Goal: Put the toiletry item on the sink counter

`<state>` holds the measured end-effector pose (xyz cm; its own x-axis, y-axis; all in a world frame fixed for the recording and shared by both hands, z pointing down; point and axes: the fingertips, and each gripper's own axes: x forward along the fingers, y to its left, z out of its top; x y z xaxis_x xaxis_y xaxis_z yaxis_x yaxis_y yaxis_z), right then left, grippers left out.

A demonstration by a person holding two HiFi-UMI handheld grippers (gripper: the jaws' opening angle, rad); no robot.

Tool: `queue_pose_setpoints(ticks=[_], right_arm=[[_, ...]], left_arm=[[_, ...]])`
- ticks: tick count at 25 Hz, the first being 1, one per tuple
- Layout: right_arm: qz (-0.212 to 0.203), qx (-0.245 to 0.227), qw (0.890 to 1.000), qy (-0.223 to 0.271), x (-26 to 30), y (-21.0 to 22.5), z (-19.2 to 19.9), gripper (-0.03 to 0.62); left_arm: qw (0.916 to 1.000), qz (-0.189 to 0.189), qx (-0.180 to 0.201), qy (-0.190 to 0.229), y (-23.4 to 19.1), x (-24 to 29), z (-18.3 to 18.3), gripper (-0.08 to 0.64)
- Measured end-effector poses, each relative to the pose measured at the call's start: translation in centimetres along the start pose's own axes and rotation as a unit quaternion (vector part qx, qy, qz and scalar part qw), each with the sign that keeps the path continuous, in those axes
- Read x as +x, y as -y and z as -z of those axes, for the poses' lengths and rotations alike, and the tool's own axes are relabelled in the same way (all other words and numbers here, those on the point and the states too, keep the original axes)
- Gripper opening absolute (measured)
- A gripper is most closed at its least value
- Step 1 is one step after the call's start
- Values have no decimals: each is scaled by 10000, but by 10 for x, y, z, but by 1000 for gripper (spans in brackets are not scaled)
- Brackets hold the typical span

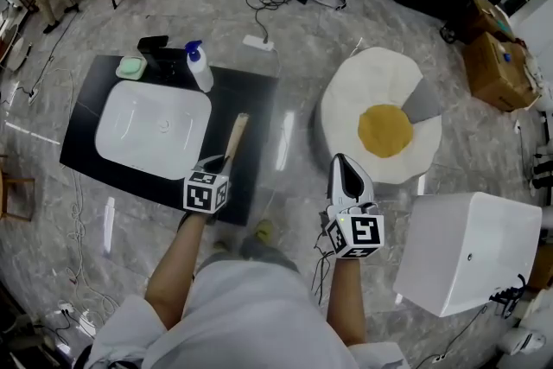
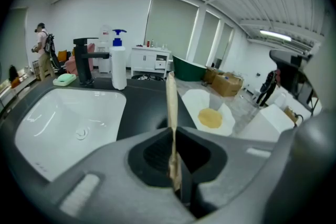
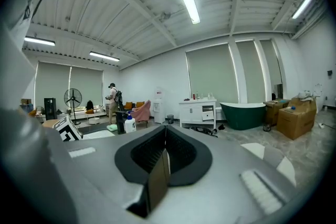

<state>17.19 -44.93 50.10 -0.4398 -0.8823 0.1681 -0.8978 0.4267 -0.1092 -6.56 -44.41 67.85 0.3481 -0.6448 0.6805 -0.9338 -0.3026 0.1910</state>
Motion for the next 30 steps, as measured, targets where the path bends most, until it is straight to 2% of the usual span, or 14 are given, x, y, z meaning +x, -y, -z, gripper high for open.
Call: queue_pose_setpoints(ticks=[7,13,24,30], right_arm=[[51,36,9999,-157,6,11,13,3],[19,31,9997,-247,10,14,18,3],[-79,9,9996,-274,10,4,22,3],[-130,23,9998,-177,0,1,12,3]], left_arm=[[9996,-5,-112,-241,-7,23,13,21],[9994,-163,-108,-297,-15,28,15,28],[9991,-376,-139,-165,-27,16,13,77],[9988,-453,-183,52,-23,-4,1,78]])
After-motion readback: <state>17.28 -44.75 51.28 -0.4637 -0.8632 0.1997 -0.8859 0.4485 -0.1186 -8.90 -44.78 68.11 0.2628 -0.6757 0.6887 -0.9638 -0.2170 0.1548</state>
